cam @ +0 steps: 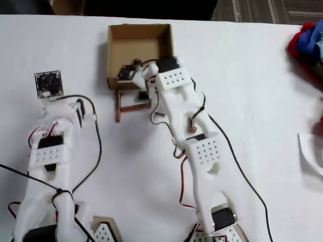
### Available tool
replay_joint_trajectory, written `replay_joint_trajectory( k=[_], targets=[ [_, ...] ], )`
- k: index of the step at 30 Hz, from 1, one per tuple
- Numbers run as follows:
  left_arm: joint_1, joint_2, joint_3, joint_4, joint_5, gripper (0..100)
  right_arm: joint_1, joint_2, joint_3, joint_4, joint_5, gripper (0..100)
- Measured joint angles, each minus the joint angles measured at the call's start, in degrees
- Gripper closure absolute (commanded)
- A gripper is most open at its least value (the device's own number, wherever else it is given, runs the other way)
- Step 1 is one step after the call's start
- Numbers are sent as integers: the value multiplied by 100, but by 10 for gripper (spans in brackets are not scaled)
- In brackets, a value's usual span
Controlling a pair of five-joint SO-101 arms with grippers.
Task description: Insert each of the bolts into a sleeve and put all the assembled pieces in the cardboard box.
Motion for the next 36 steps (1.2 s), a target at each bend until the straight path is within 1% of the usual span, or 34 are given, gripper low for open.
replay_joint_trajectory(
  k=[5,14,15,18,19,23,25,28,32,36],
  targets=[
    [0,0,0,0,0,823,35,448,-246,0,0,840],
    [0,0,0,0,0,823,35,615,-343,0,0,847],
    [9,0,0,0,0,823,35,615,-343,0,0,864],
    [0,0,0,0,0,823,44,615,-369,0,0,993],
    [0,0,0,0,0,823,62,624,-378,-9,9,971],
    [9,0,0,0,0,823,62,624,-360,-9,-88,977],
    [0,0,0,0,0,823,62,624,-360,-9,-281,978],
    [0,0,0,0,0,823,62,633,-448,0,-791,978],
    [0,0,0,0,0,823,70,563,-589,35,-1873,978],
    [9,0,0,0,0,823,237,0,-589,44,-3121,979]
  ],
)
